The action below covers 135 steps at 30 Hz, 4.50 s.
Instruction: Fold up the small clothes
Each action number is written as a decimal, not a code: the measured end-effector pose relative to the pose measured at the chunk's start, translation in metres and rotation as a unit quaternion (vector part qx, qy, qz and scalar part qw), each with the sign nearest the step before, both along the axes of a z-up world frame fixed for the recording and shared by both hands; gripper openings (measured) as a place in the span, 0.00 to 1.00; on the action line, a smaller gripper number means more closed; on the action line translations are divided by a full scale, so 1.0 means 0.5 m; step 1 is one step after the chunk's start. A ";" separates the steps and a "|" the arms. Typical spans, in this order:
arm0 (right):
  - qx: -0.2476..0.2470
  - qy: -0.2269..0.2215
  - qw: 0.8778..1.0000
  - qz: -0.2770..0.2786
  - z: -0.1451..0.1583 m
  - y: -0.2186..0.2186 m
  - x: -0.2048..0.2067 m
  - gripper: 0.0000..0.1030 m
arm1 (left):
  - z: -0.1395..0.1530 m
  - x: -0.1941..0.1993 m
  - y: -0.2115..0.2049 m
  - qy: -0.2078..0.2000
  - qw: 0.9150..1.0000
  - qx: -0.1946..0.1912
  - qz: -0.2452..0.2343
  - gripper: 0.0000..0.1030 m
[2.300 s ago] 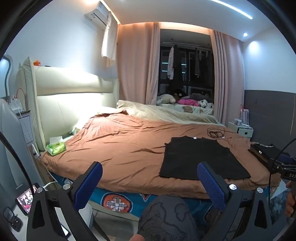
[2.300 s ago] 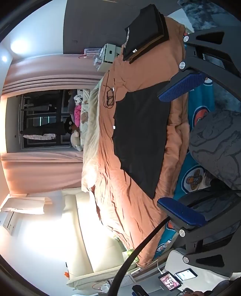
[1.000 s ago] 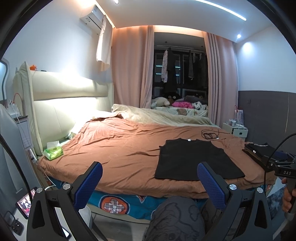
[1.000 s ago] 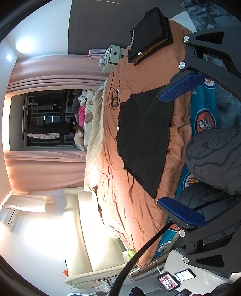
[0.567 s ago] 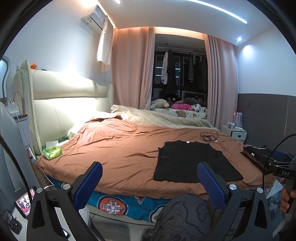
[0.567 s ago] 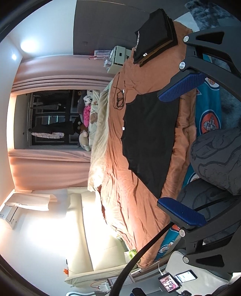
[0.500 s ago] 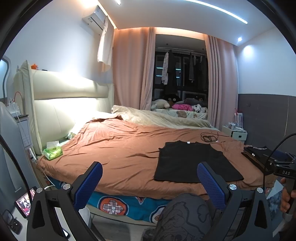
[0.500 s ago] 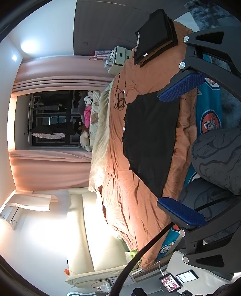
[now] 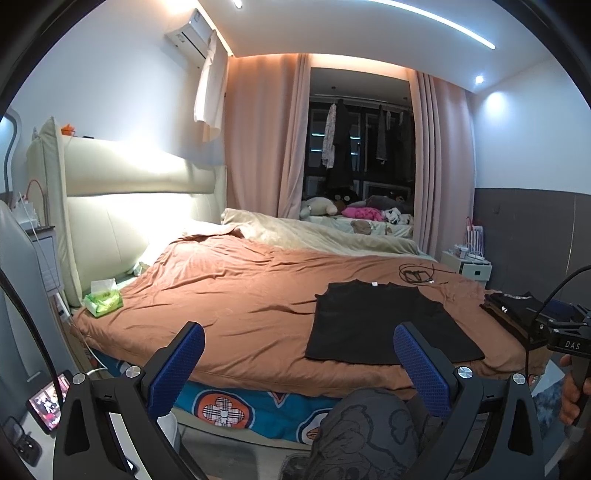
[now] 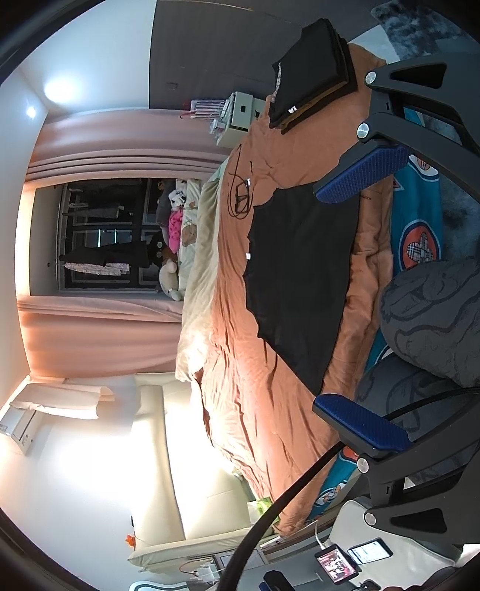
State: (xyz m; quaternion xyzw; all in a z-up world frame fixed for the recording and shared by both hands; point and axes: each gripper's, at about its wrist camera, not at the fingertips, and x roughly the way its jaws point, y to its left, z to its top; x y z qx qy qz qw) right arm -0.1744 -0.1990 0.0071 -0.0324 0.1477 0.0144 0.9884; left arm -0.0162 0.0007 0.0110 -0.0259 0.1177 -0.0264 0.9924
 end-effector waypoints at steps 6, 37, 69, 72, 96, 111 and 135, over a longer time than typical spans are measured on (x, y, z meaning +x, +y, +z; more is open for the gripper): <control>-0.002 -0.016 1.000 -0.005 0.003 -0.008 -0.004 1.00 | 0.005 0.008 0.002 -0.001 1.000 -0.002 -0.004 1.00; 0.031 0.015 0.999 -0.026 0.006 -0.081 0.186 1.00 | -0.033 0.235 -0.013 0.040 0.998 -0.017 -0.047 1.00; 0.136 0.145 0.966 -0.163 -0.026 -0.232 0.423 0.73 | -0.268 0.649 -0.093 0.260 0.961 -0.033 -0.091 0.50; 0.141 0.160 0.962 -0.173 -0.034 -0.240 0.437 0.70 | -0.298 0.675 -0.088 0.279 0.956 -0.030 -0.083 0.49; 0.180 0.224 0.941 -0.178 -0.090 -0.301 0.548 0.49 | -0.441 0.765 -0.051 0.362 0.929 -0.035 -0.067 0.34; 0.227 0.224 0.935 -0.152 -0.112 -0.311 0.551 0.05 | -0.406 0.744 -0.036 0.339 0.937 -0.063 -0.061 0.05; 0.217 0.113 0.963 -0.116 0.027 -0.298 0.395 0.02 | -0.204 0.615 0.004 0.235 0.966 -0.090 -0.062 0.05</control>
